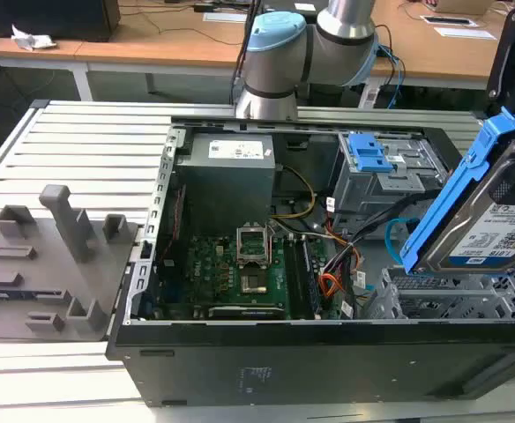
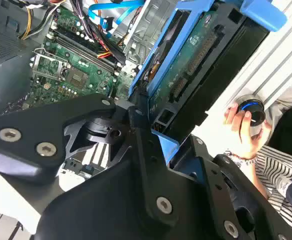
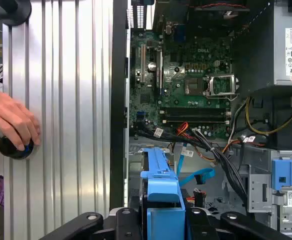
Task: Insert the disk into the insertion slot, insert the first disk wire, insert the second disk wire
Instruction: 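Insert the disk into the insertion slot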
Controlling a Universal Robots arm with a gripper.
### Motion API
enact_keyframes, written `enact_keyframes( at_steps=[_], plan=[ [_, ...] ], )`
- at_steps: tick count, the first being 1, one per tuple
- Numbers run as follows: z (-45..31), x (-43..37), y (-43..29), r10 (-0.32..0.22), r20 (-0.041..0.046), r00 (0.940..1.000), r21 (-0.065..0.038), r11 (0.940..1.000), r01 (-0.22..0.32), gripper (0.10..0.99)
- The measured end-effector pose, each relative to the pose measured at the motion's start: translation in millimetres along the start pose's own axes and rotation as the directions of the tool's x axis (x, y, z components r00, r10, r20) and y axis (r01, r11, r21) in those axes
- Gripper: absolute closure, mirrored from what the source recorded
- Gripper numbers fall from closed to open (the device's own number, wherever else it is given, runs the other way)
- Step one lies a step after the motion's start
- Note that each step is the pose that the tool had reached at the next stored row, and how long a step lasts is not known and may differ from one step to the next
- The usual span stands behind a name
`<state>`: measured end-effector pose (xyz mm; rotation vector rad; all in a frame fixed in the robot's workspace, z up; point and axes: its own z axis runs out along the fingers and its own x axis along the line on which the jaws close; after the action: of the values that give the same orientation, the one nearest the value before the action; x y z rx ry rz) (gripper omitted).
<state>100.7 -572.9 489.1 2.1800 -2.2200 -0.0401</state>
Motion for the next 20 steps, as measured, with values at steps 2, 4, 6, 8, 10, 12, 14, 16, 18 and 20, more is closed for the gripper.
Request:
enact_keyframes(
  at_steps=[2,4,6,8,10,12,14,16,18,20],
  plan=[
    [1.7,0.0,-0.1,0.0,0.0,1.0,0.0,1.0,0.0,0.722],
    [3.5,0.0,-0.2,0.0,0.0,1.0,0.0,1.0,0.0,0.722],
    [4.8,0.0,-0.2,0.0,-0.0001,1.0,0.0,1.0,0.0,0.722],
    [5.7,0.0,-0.2,0.0,0.0,1.0,0.0,1.0,0.0,0.722],
    [6.6,0.0,-0.3,0.0,0.0,1.0,0.0,1.0,0.0,0.722],
    [7.6,0.0,-0.3,0.0,0.0,1.0,0.0,1.0,0.0,0.722],
    [9.1,0.0,-0.4,0.0,0.0,1.0,0.0,1.0,0.0,0.722],
    [11.2,-0.1,-0.4,0.0,0.0,1.0,0.0,1.0,0.0,0.722],
    [12.2,-0.1,-0.5,0.0,0.0,1.0,0.0,1.0,0.0,0.722],
    [13.2,-0.1,-0.5,0.0,-0.0001,1.0,0.0,1.0,0.0,0.722]
  ],
)
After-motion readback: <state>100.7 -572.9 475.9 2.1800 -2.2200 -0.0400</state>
